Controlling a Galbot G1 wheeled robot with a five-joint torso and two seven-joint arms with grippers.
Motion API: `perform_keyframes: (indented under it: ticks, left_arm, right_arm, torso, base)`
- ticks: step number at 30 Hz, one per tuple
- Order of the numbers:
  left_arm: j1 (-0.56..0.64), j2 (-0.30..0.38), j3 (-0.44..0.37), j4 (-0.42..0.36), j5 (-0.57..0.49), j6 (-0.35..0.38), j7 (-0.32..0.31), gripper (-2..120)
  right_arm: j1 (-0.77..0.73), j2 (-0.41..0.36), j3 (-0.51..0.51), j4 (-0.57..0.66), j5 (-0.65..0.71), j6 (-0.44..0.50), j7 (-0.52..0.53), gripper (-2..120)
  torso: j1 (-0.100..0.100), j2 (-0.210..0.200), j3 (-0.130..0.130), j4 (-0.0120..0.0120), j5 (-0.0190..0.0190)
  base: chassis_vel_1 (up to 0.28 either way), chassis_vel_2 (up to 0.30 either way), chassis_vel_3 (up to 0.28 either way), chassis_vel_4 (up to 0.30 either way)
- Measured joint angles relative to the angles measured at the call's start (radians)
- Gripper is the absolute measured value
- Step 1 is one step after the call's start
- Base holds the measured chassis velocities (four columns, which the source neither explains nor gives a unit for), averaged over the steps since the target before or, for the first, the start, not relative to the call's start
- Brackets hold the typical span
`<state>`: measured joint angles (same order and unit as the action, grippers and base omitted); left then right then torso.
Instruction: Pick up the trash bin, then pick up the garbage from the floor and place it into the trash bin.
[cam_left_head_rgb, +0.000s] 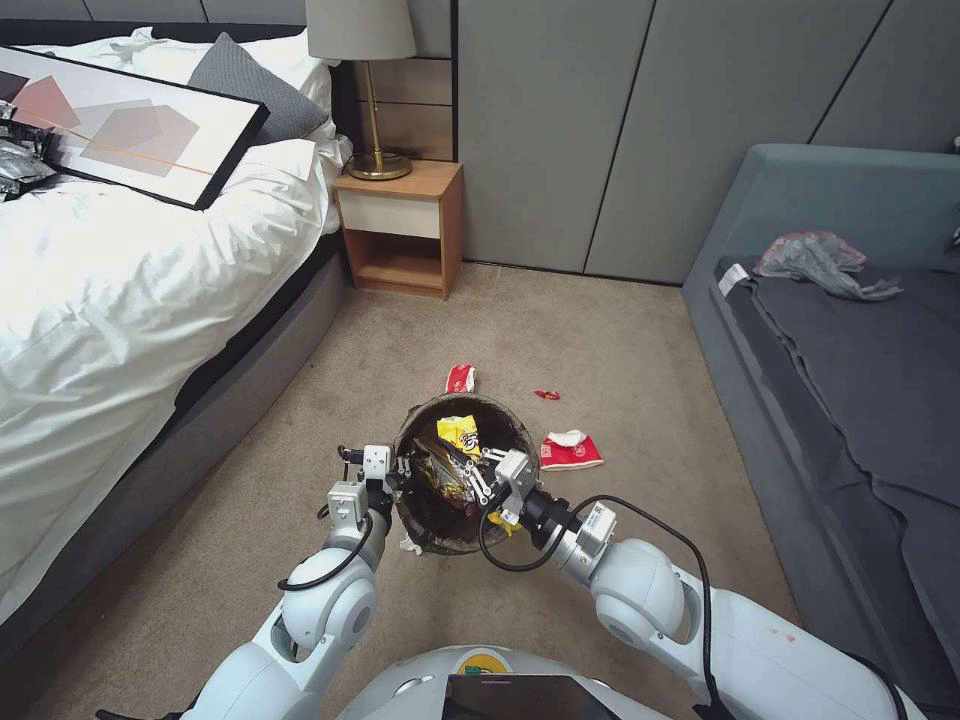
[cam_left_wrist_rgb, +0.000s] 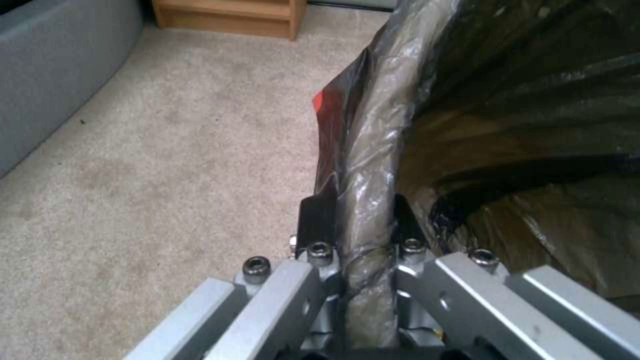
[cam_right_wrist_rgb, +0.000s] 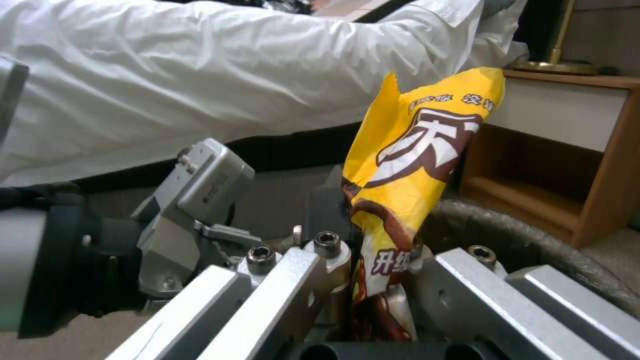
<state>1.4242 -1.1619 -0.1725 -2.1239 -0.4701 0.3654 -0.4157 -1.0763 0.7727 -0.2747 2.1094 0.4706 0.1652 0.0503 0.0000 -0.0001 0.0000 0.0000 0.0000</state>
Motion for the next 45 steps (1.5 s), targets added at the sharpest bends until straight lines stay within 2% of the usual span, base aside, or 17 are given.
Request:
perform_keyframes:
  ticks: [5, 8, 10, 11, 14, 17, 21, 23, 24, 29, 33, 37, 39, 40, 42, 43, 45]
  left_arm:
    - [0.0, 0.001, -0.001, 0.0, -0.001, 0.0, 0.0, 0]
    - [-0.001, 0.0, -0.001, 0.0, -0.002, 0.0, 0.0, 0]
    - [-0.001, 0.0, -0.001, 0.0, -0.002, 0.0, 0.0, 0]
    - [-0.002, 0.0, -0.001, 0.0, -0.002, 0.0, -0.001, 0]
    - [-0.004, 0.0, -0.001, 0.0, -0.003, 0.0, -0.001, 0]
    - [-0.007, -0.001, -0.001, 0.0, -0.006, 0.0, -0.001, 0]
    - [-0.007, -0.001, -0.001, 0.001, -0.006, 0.0, -0.002, 0]
    - [-0.007, -0.001, 0.0, 0.002, -0.006, 0.0, -0.002, 0]
    - [-0.007, -0.001, 0.0, 0.002, -0.006, 0.0, -0.002, 0]
    - [-0.007, -0.002, 0.003, 0.004, -0.007, 0.0, -0.002, 0]
    - [-0.007, -0.002, 0.003, 0.004, -0.007, 0.0, -0.002, 0]
    - [-0.004, -0.002, 0.003, 0.004, -0.006, 0.0, -0.002, 0]
    - [0.004, -0.002, 0.003, 0.002, -0.003, -0.001, -0.001, 0]
    - [0.004, -0.002, 0.003, 0.002, -0.003, -0.001, -0.001, 0]
    - [0.014, 0.001, 0.001, 0.001, 0.005, -0.007, 0.002, 0]
    - [0.014, 0.001, 0.001, 0.001, 0.005, -0.007, 0.002, 0]
    - [0.018, 0.002, -0.002, 0.001, 0.01, -0.011, 0.005, 0]
  right_arm:
    - [0.012, 0.004, -0.007, -0.015, -0.011, -0.005, 0.011, 0]
    - [0.02, 0.005, -0.012, -0.019, -0.013, -0.013, 0.017, 11]
    - [0.02, 0.005, -0.012, -0.019, -0.013, -0.013, 0.017, 11]
    - [0.022, 0.005, -0.013, -0.019, -0.013, -0.016, 0.018, 24]
    - [0.024, 0.003, -0.014, -0.02, -0.015, -0.024, 0.018, 34]
    - [0.021, 0.003, -0.015, -0.017, -0.02, -0.037, 0.026, 49]
    - [0.019, 0.003, -0.015, -0.016, -0.021, -0.043, 0.03, 59]
    - [0.018, 0.003, -0.009, -0.01, -0.021, -0.051, 0.033, 71]
    - [0.018, 0.003, -0.009, -0.01, -0.021, -0.051, 0.033, 71]
    - [0.007, 0.001, 0.01, 0.0, -0.019, -0.055, 0.041, 92]
    - [-0.004, 0.001, 0.038, 0.015, -0.011, -0.055, 0.047, 99]
    - [-0.015, 0.014, 0.124, 0.07, 0.025, -0.069, 0.117, 100]
    - [-0.025, 0.024, 0.211, 0.098, 0.049, -0.096, 0.189, 100]
    - [-0.025, 0.024, 0.211, 0.098, 0.049, -0.096, 0.189, 100]
    - [-0.076, 0.029, 0.358, 0.124, 0.061, -0.151, 0.242, 100]
    - [-0.076, 0.029, 0.358, 0.124, 0.061, -0.151, 0.242, 100]
    - [-0.148, 0.043, 0.486, 0.14, 0.061, -0.185, 0.281, 100]
  torso:
    - [0.0, 0.0, 0.0, 0.0, 0.0]
    - [0.0, 0.0, 0.0, 0.0001, 0.0]
    - [0.0, 0.0, 0.0, 0.0001, 0.0]
    - [0.0, 0.0, 0.0, 0.0001, -0.0001]
    - [0.0, 0.0, 0.0, 0.0, -0.0001]
    - [0.0, 0.0, 0.0, 0.0, 0.0]
    - [0.0, 0.0, 0.0, 0.0, 0.0]
    - [0.0, 0.0, 0.0, 0.0, 0.0]
    - [0.0, 0.0, 0.0, 0.0, 0.0]
    - [0.0, 0.0, 0.0, 0.0, 0.0]
    - [0.0, 0.0, 0.0, 0.0, 0.0]
    - [0.0, 0.0, 0.0, 0.0, 0.0]
    - [0.0, 0.0, 0.0, 0.0002, 0.0]
    - [0.0, 0.0, 0.0, 0.0002, 0.0]
    - [0.0, 0.0, 0.0, 0.0, 0.0]
    - [0.0, 0.0, 0.0, 0.0, 0.0]
    - [0.0, 0.0, 0.0, -0.0001, 0.0]
  base:
    - [0.0, 0.0, 0.0, 0.0]
    - [0.0, 0.0, 0.0, 0.0]
    - [0.0, 0.0, 0.0, 0.0]
    - [0.0, 0.0, 0.0, 0.0]
    - [0.0, 0.0, 0.0, 0.0]
    - [0.0, 0.0, 0.0, 0.0]
    - [0.0, 0.0, 0.0, 0.0]
    - [0.0, 0.0, 0.0, 0.0]
    - [0.0, 0.0, 0.0, 0.0]
    - [0.0, 0.0, 0.0, 0.0]
    - [0.0, 0.0, 0.0, 0.0]
    - [0.0, 0.0, 0.0, 0.0]
    - [0.0, 0.0, 0.0, 0.0]
    - [0.0, 0.0, 0.0, 0.0]
    - [0.0, 0.0, 0.0, 0.0]
    - [0.0, 0.0, 0.0, 0.0]
    - [0.0, 0.0, 0.0, 0.0]
